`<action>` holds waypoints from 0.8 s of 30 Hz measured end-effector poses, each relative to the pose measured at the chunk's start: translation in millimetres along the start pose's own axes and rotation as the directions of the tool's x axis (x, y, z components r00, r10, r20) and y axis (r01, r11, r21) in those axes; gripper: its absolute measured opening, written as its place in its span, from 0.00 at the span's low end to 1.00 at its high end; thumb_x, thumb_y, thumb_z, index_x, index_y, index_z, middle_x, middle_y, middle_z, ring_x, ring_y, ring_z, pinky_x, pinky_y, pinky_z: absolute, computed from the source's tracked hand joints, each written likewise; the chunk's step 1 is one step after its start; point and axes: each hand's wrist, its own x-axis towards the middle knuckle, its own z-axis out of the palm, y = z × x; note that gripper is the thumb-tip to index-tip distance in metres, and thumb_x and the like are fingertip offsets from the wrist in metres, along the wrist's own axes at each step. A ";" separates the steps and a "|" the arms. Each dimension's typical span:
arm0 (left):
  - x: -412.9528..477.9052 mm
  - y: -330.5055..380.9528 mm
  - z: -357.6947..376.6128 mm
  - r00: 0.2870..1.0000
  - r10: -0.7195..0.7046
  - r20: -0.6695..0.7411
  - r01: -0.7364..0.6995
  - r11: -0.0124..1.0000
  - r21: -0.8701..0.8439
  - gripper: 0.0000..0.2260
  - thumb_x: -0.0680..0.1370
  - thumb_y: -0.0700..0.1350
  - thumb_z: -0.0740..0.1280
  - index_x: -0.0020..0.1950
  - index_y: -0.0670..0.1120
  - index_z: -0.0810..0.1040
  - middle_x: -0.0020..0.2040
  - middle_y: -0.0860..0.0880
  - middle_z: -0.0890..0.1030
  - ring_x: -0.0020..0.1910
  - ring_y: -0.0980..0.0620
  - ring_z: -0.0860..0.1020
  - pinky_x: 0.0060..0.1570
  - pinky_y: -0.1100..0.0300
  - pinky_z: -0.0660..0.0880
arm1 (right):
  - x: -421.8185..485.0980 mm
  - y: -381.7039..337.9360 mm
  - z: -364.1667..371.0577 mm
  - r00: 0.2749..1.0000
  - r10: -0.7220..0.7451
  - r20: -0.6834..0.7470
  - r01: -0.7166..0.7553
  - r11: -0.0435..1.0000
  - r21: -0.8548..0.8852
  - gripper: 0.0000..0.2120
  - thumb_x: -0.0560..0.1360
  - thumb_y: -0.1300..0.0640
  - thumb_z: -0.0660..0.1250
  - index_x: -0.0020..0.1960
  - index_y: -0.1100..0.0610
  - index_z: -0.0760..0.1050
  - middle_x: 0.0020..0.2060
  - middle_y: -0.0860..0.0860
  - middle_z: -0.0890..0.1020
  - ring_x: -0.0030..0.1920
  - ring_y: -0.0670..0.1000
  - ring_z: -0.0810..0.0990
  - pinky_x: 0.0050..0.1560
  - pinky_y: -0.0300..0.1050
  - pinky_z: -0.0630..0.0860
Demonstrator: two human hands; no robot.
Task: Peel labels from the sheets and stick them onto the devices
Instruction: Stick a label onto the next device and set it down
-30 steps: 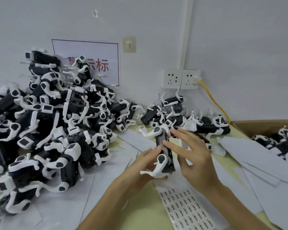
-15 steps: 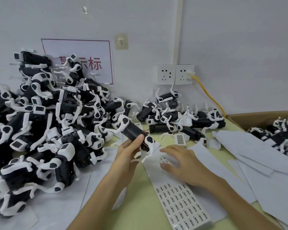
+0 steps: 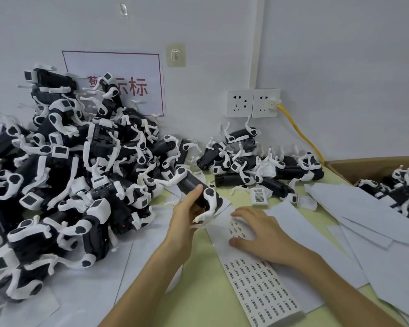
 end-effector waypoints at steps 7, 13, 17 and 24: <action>5.0 -2.8 -7.9 0.996 0.008 0.085 -0.008 1.000 -0.003 0.19 0.72 0.64 0.73 0.36 0.49 0.78 0.41 0.45 0.78 0.47 0.49 0.77 0.56 0.53 0.69 | -2.1 -3.9 -3.9 0.998 0.049 0.027 -0.050 0.999 0.021 0.31 0.77 0.37 0.68 0.75 0.47 0.67 0.77 0.43 0.64 0.77 0.46 0.59 0.74 0.48 0.53; 11.9 1.3 -6.0 0.993 -0.005 0.114 0.008 1.000 -0.019 0.25 0.70 0.66 0.75 0.40 0.45 0.75 0.45 0.43 0.75 0.56 0.44 0.75 0.62 0.52 0.67 | -4.8 -11.4 -4.7 0.995 0.044 -0.090 -0.019 0.967 0.254 0.22 0.72 0.48 0.78 0.62 0.43 0.74 0.59 0.39 0.77 0.60 0.43 0.76 0.66 0.48 0.69; 14.7 -1.2 -8.1 0.977 -0.022 0.211 0.017 1.000 0.023 0.26 0.66 0.68 0.78 0.40 0.46 0.76 0.45 0.43 0.75 0.38 0.51 0.75 0.46 0.58 0.70 | -5.3 -17.0 -7.6 0.977 0.087 -0.193 0.016 0.881 0.473 0.24 0.73 0.58 0.77 0.60 0.35 0.74 0.50 0.44 0.80 0.41 0.51 0.81 0.44 0.44 0.80; 15.0 -3.9 -16.8 0.953 -0.105 0.286 0.044 0.976 0.212 0.28 0.68 0.67 0.77 0.51 0.44 0.86 0.48 0.46 0.84 0.51 0.49 0.83 0.58 0.53 0.80 | -8.7 -19.1 -15.3 0.973 0.020 -0.230 0.129 0.779 0.613 0.24 0.75 0.64 0.74 0.61 0.38 0.79 0.51 0.43 0.82 0.45 0.56 0.85 0.48 0.56 0.82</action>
